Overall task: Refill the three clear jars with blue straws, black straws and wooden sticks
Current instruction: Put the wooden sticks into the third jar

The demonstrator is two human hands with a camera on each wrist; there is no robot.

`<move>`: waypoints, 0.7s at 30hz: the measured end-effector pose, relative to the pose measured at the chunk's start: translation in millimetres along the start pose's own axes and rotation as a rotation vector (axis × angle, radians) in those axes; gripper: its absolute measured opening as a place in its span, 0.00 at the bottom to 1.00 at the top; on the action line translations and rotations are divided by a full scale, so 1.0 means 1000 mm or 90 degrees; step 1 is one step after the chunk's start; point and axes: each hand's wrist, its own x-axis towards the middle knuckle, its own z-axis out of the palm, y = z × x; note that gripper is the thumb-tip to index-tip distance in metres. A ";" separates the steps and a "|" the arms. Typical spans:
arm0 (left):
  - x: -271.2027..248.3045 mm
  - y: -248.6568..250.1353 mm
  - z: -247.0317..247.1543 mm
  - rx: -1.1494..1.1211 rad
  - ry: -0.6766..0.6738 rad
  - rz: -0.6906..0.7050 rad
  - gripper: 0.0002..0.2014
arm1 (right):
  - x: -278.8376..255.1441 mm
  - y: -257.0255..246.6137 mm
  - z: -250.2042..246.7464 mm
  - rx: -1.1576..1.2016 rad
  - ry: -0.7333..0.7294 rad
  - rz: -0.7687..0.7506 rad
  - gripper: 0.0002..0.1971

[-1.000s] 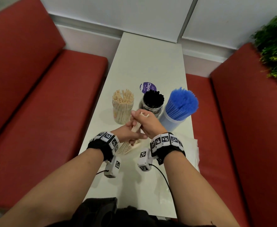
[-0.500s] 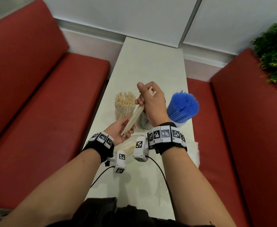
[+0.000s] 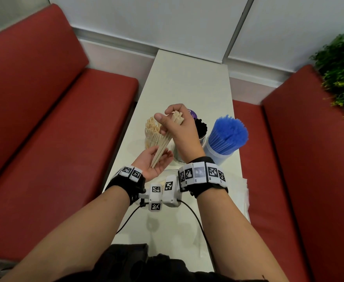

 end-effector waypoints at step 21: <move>0.008 0.004 -0.023 0.227 -0.023 -0.238 0.14 | -0.005 0.017 -0.011 -0.095 -0.250 0.139 0.18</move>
